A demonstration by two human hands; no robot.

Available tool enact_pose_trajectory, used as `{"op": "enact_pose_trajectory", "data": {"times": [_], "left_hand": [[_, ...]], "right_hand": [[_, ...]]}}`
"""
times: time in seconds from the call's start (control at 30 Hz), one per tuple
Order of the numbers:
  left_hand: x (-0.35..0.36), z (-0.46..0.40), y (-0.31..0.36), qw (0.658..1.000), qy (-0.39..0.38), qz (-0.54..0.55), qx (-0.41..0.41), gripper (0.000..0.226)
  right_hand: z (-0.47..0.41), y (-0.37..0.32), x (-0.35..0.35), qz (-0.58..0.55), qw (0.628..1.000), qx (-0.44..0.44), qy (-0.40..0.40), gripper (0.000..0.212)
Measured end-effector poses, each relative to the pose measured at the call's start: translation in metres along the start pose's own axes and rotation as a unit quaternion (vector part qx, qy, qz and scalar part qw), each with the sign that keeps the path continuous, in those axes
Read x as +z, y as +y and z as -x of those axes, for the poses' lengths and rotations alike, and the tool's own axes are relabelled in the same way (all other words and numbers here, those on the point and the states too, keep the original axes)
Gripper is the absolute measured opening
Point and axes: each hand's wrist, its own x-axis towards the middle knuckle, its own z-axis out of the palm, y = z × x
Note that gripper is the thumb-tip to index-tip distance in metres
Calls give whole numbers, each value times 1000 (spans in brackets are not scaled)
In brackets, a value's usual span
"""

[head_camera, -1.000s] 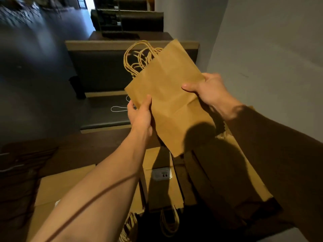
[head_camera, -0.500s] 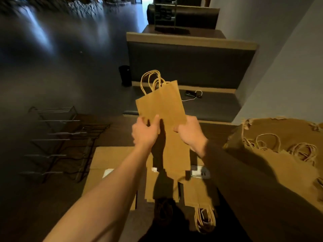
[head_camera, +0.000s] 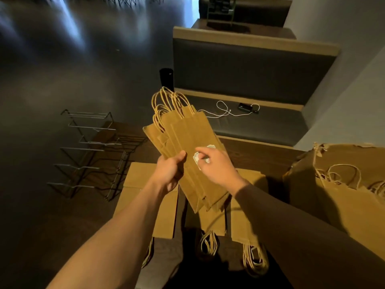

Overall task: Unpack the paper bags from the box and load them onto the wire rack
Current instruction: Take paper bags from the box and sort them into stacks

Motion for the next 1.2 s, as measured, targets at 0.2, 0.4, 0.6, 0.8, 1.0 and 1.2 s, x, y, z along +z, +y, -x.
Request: {"op": "enact_pose_trajectory", "data": {"times": [0.2,0.4,0.6,0.8,1.0,1.2], "left_hand": [[-20,-7,-6,999,35,-13,-18,44],[-30,-8,-7,998,17,35,-47,50],[-47,-14,-6,998,23,48,-44,42],[-40,-16,-14,996,69,-40,-29,47],[-37,-23,-11,998,13,-2,-61,33],[-53,-31,-14,996,80,7,-37,43]], "right_hand": [[-8,22,-3,-164,973,159,26,79],[-8,31,15,-378,893,237,54,44],[-8,47,7,-458,837,276,110,28],[-7,33,15,-424,862,279,-14,25],[-6,45,15,-462,827,318,36,28],[-8,47,-13,-421,831,359,61,12]]}}
